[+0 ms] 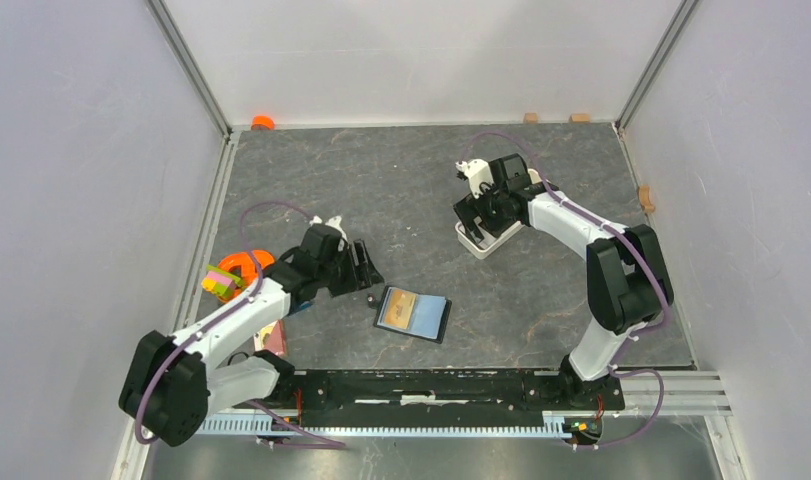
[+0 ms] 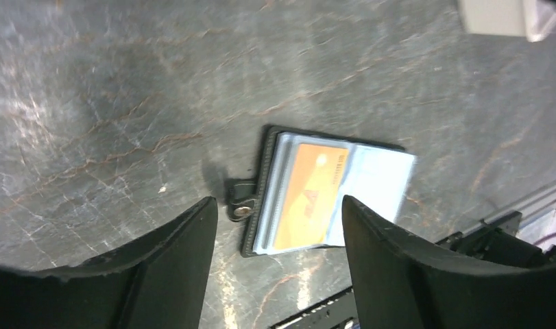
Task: Put the credit cards into the card holder
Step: Move the card holder to the center of the board, then pick up the credit card from the storage box.
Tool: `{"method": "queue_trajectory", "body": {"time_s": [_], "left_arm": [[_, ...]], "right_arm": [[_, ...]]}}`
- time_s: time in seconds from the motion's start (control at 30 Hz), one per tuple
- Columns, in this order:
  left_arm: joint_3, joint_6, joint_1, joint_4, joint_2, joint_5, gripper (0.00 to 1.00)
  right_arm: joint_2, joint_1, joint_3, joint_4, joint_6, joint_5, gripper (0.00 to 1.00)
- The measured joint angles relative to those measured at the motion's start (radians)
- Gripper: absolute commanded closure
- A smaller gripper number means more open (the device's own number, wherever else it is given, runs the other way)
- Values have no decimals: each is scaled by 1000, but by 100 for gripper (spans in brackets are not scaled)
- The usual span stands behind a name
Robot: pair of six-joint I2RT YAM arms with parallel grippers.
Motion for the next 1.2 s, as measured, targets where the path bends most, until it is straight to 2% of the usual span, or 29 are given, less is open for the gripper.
{"method": "queue_trajectory", "body": {"time_s": [0.23,0.3,0.37,0.47,0.67,1.0,1.2], "left_arm": [[243,119,2,-203,-61,-5,17],[316,166,2,-256,-59,-10,11],[385,214,5,-305,-52,-23,1],[470,286,11,-343,-37,-74,0],[488,379,31,-350,-26,-153,0],[473,420,68,-349,1,-162,0],[467,423,69,-349,1,-162,0]], "right_arm": [[-9,-4,0,-16,15,-31,2],[-21,-6,2,-24,23,-39,2],[-37,-6,5,-30,29,-58,2],[-60,-6,6,-32,32,-96,2],[-68,-5,1,-34,32,-147,2],[16,5,1,-42,31,-127,2],[35,56,1,-52,21,-116,3]]}}
